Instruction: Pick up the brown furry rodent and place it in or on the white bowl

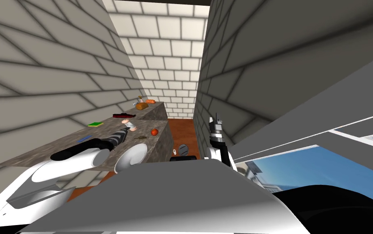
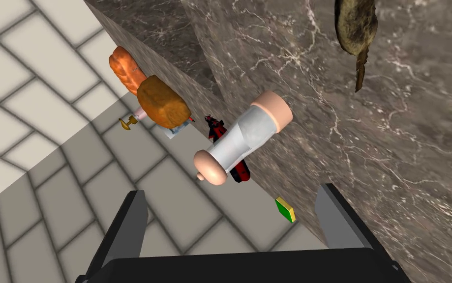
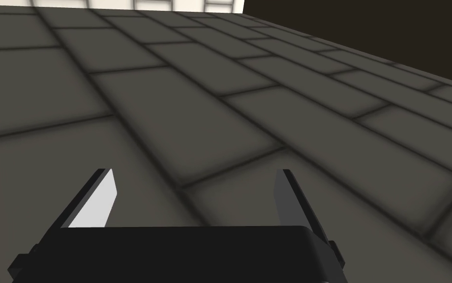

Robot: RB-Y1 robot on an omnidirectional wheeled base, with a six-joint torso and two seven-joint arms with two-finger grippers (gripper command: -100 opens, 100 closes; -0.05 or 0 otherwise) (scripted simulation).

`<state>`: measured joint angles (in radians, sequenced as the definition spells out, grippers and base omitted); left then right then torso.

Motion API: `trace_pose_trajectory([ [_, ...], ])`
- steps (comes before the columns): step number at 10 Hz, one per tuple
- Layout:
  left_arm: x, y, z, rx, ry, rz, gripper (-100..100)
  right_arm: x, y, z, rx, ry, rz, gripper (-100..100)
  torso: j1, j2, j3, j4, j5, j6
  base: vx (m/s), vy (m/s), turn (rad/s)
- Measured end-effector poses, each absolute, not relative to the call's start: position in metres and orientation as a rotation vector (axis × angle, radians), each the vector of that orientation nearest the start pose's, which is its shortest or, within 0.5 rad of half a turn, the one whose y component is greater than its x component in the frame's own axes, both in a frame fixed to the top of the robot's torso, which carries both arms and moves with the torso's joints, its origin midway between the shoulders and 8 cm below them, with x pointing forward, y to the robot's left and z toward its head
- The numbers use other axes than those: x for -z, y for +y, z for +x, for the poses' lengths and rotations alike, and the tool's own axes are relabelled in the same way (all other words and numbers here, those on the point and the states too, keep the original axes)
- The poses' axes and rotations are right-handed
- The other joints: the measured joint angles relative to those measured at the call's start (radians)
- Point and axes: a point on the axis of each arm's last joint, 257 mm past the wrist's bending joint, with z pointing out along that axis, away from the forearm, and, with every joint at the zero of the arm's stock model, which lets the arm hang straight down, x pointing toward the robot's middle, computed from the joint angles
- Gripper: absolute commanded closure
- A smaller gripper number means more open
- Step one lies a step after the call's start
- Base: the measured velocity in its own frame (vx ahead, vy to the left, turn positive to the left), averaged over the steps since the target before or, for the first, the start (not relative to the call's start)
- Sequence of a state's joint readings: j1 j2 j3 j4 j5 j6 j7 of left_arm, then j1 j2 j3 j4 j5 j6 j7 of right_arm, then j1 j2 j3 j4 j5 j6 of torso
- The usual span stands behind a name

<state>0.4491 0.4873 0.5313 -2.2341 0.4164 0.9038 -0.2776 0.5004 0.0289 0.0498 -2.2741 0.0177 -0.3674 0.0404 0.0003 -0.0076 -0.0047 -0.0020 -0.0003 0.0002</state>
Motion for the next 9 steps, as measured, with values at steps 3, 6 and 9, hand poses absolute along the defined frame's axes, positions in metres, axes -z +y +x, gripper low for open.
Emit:
trace_pose_trajectory([
  [3, 0.198, 0.54, 0.329, 0.282, 1.569, -1.447, -100, 0.005, -0.267, 0.368, -1.271, 0.708, 0.768, 0, 0.0, 0.001, 0.001, 0.0, 0.0, 0.0, 0.082, -0.024, 0.011],
  [6, 0.218, 0.551, 0.308, 0.229, 1.603, -1.537, -100, 0.005, -0.267, 0.368, -1.271, 0.708, 0.768, 0, -0.002, -0.002, -0.001, 0.0, 0.0, 0.0, 0.125, -0.041, 0.015],
  [9, 0.236, 0.557, 0.28, 0.171, 1.639, -1.633, -100, 0.005, -0.267, 0.368, -1.271, 0.708, 0.768, 0, 0.0, -0.001, -0.001, 0.0, 0.0, 0.0, 0.127, -0.026, 0.005],
])
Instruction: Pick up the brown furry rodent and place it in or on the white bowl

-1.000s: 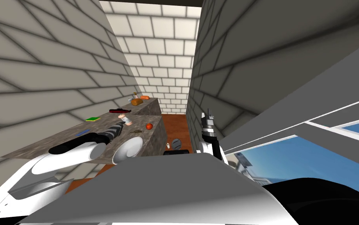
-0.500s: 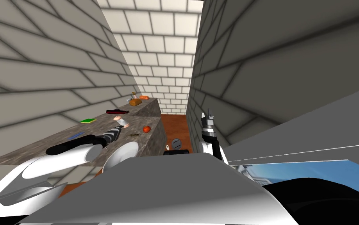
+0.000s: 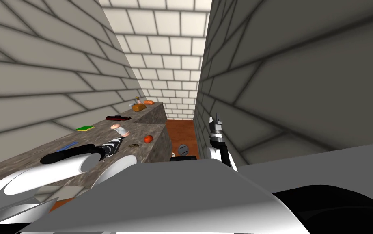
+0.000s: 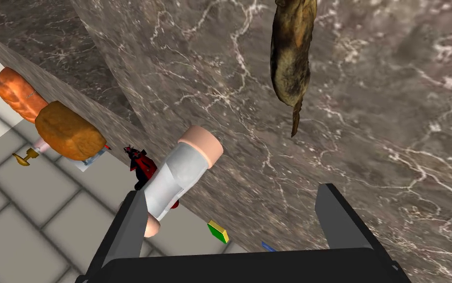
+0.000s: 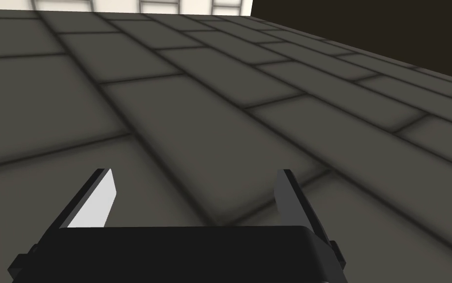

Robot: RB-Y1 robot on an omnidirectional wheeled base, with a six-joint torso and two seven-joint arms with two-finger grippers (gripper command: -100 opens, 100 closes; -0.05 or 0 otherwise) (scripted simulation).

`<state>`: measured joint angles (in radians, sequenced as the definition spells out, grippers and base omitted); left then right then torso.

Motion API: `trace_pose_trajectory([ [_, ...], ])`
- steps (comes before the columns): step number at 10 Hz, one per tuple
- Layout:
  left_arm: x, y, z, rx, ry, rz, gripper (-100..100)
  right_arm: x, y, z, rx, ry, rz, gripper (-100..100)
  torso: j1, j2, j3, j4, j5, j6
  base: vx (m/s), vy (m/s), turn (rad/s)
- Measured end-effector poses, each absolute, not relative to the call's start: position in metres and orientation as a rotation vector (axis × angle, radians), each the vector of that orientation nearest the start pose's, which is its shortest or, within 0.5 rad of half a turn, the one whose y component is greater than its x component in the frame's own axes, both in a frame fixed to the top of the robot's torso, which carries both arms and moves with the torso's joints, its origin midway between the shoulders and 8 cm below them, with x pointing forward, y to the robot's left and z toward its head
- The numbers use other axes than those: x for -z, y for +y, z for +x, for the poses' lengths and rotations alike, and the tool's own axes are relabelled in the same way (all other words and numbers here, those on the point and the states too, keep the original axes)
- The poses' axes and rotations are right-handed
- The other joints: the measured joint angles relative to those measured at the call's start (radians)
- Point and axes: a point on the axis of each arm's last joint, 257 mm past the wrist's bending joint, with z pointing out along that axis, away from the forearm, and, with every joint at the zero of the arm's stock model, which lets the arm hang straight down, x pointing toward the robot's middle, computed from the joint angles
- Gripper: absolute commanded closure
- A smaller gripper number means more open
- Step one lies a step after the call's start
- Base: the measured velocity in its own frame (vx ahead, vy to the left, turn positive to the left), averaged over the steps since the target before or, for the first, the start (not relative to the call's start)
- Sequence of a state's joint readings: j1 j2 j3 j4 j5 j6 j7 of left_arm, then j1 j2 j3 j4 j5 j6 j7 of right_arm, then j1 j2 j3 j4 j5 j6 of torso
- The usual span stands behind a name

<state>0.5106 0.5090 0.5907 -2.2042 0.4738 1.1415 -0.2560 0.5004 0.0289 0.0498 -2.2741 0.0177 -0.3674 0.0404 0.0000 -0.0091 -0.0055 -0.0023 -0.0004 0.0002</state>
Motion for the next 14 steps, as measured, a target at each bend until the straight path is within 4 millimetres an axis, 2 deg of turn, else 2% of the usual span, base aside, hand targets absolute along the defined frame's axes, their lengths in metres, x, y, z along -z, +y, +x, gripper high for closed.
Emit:
trace_pose_trajectory([
  [3, 0.254, 0.568, 0.252, 0.112, 1.673, -1.728, -100, 0.005, -0.267, 0.368, -1.271, 0.708, 0.768, 0, 0.001, 0.0, 0.0, 0.0, 0.0, 0.0, 0.123, -0.013, 0.006],
  [8, 0.275, 0.569, 0.21, 0.028, 1.718, -1.86, -100, 0.005, -0.267, 0.368, -1.271, 0.708, 0.768, 0, 0.002, 0.002, 0.001, 0.0, 0.001, 0.0, 0.113, 0.007, 0.002],
  [12, 0.296, 0.569, 0.158, -0.062, 1.768, -2.016, -100, 0.005, -0.267, 0.368, -1.271, 0.708, 0.768, 0, 0.003, -0.002, -0.001, -0.001, 0.001, 0.0, 0.162, 0.022, -0.006],
  [14, 0.308, 0.563, 0.133, -0.1, 1.791, -2.086, -100, 0.005, -0.267, 0.368, -1.271, 0.708, 0.768, 0, 0.003, 0.002, 0.001, 0.0, 0.001, 0.0, 0.095, 0.021, -0.005],
])
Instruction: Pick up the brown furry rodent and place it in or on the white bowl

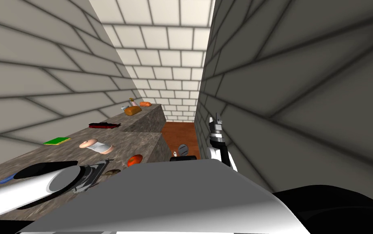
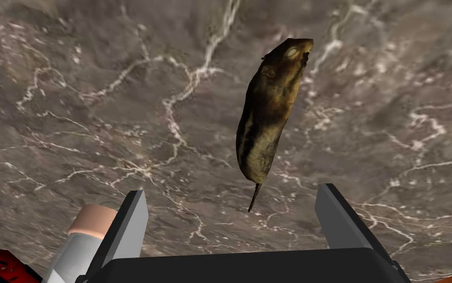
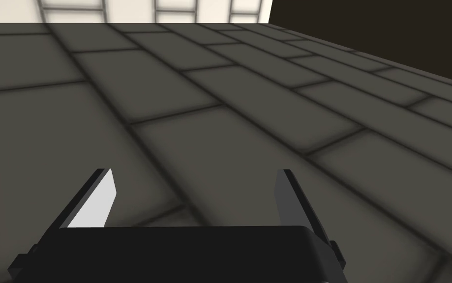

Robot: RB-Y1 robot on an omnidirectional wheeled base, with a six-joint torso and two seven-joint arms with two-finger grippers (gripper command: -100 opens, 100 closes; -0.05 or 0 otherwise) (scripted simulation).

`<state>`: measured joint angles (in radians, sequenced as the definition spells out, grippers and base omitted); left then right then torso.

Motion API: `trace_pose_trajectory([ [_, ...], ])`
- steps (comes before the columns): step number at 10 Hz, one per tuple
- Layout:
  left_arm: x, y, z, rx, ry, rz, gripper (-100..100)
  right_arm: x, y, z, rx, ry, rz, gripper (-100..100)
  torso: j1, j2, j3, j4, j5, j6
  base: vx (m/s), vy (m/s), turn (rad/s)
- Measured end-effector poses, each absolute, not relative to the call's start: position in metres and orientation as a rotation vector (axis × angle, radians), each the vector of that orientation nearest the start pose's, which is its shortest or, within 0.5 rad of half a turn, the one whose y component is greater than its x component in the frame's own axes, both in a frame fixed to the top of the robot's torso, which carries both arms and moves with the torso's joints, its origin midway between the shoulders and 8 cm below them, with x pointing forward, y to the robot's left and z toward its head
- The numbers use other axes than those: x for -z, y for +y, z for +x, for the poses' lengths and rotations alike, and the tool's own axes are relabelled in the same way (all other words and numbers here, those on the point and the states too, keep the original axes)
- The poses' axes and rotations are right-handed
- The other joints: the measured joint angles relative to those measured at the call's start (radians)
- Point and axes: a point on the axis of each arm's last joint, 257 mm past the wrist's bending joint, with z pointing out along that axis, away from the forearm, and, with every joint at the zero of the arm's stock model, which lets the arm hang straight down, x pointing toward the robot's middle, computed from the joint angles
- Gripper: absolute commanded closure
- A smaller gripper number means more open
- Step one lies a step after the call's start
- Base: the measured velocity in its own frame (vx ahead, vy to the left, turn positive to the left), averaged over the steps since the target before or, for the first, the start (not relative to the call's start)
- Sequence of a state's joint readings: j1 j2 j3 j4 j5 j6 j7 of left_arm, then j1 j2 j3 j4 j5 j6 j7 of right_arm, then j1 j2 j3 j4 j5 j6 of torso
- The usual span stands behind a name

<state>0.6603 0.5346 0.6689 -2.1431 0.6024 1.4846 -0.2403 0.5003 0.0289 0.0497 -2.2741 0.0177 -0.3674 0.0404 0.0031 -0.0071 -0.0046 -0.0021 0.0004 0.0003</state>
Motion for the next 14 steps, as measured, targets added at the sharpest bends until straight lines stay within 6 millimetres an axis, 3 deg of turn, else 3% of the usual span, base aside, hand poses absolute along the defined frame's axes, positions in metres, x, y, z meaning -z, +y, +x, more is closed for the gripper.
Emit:
trace_pose_trajectory([
  [4, 0.321, 0.553, 0.09, -0.16, 1.827, -2.219, -100, 0.005, -0.267, 0.368, -1.271, 0.708, 0.768, 0, 0.0, 0.003, 0.002, 0.001, 0.0, 0.0, 0.066, 0.018, -0.003],
  [5, 0.322, 0.552, 0.088, -0.163, 1.829, -2.225, 0, 0.005, -0.267, 0.368, -1.271, 0.708, 0.768, 0, -0.001, 0.005, 0.003, 0.001, 0.0, 0.0, 0.0, 0.0, 0.0],
  [6, 0.322, 0.553, 0.088, -0.163, 1.829, -2.224, -100, 0.005, -0.267, 0.368, -1.271, 0.708, 0.768, 0, -0.001, 0.007, 0.004, 0.002, 0.0, 0.0, -0.007, 0.004, -0.033],
  [9, 0.338, 0.556, 0.089, -0.165, 1.819, -2.232, -100, 0.005, -0.267, 0.368, -1.271, 0.708, 0.768, 0, -0.001, 0.009, 0.005, 0.002, 0.0, 0.0, -0.013, 0.005, -0.022],
  [10, 0.339, 0.556, 0.089, -0.164, 1.818, -2.231, 100, 0.005, -0.267, 0.368, -1.271, 0.708, 0.768, 0, -0.001, 0.009, 0.005, 0.002, 0.0, 0.0, 0.0, 0.0, 0.0],
  [14, 0.339, 0.556, 0.09, -0.163, 1.818, -2.23, 100, 0.005, -0.267, 0.368, -1.271, 0.708, 0.768, 0, -0.001, 0.007, 0.004, 0.002, 0.0, 0.0, 0.0, 0.0, 0.0],
])
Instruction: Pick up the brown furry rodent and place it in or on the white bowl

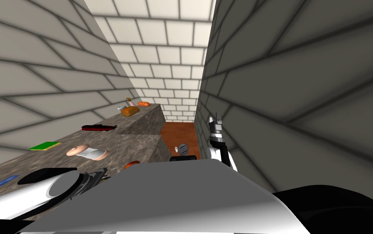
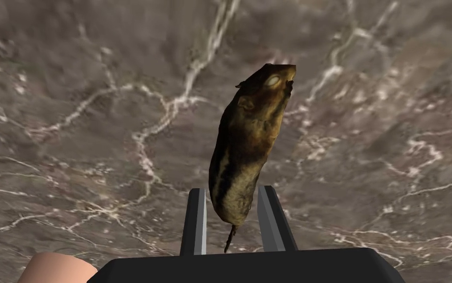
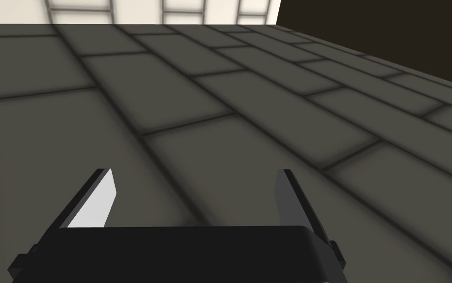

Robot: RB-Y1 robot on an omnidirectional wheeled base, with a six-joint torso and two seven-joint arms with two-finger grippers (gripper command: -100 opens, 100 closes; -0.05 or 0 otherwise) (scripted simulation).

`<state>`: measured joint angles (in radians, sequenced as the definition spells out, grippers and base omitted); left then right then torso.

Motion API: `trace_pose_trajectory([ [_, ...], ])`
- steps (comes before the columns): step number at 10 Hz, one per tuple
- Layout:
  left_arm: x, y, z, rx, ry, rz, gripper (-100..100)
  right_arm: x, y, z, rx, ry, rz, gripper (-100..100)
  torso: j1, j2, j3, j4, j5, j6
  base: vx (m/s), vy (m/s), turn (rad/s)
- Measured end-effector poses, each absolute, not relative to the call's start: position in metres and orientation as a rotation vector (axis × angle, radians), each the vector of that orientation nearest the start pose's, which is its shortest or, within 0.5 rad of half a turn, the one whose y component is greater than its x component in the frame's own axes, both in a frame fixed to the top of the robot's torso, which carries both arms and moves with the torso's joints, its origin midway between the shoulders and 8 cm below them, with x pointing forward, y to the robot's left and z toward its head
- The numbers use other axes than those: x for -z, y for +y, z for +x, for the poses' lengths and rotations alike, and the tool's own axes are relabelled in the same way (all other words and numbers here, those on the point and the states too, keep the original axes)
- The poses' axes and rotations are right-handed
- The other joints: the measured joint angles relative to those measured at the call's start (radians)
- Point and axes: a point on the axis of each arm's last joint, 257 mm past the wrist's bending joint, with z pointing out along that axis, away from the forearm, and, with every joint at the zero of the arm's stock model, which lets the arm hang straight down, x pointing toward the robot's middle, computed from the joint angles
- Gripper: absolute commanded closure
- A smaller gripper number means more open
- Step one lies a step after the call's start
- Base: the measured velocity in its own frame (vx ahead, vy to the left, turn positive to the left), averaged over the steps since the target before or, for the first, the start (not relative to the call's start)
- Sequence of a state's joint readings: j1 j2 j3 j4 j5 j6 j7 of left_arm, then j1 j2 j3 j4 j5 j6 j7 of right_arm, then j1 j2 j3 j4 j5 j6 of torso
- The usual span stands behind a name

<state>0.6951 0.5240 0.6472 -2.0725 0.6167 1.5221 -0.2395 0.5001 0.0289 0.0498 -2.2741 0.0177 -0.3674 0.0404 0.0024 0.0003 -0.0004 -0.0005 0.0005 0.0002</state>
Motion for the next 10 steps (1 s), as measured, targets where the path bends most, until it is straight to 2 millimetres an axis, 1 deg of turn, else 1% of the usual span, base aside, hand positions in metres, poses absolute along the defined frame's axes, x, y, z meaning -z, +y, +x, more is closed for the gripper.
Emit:
trace_pose_trajectory([
  [1, 0.339, 0.556, 0.09, -0.164, 1.818, -2.23, 0, 0.005, -0.267, 0.368, -1.271, 0.708, 0.768, 0, 0.0, 0.0, 0.0, 0.0, 0.0, 0.0, 0.0, 0.0, 0.0],
  [2, 0.339, 0.556, 0.09, -0.164, 1.818, -2.23, 100, 0.005, -0.267, 0.368, -1.271, 0.708, 0.768, 0, 0.0, 0.0, 0.0, 0.0, 0.0, 0.0, 0.011, -0.005, 0.048],
  [4, 0.327, 0.554, 0.089, -0.161, 1.824, -2.225, 100, 0.005, -0.267, 0.368, -1.271, 0.708, 0.768, 0, -0.001, -0.001, 0.0, 0.0, -0.001, 0.0, 0.014, -0.007, 0.023],
  [5, 0.327, 0.554, 0.088, -0.163, 1.825, -2.226, 0, 0.005, -0.267, 0.368, -1.271, 0.708, 0.768, 0, -0.001, 0.0, 0.0, 0.0, 0.0, 0.0, 0.0, 0.0, 0.0],
  [6, 0.327, 0.554, 0.088, -0.163, 1.825, -2.226, 100, 0.005, -0.267, 0.368, -1.271, 0.708, 0.768, 0, 0.0, 0.0, 0.0, 0.0, 0.0, 0.0, 0.019, -0.033, -0.037],
  [10, 0.318, 0.55, 0.072, -0.164, 1.808, -2.308, 100, 0.005, -0.267, 0.368, -1.271, 0.708, 0.768, 0, -0.005, -0.002, -0.001, -0.001, -0.001, -0.001, 0.031, -0.054, -0.022],
])
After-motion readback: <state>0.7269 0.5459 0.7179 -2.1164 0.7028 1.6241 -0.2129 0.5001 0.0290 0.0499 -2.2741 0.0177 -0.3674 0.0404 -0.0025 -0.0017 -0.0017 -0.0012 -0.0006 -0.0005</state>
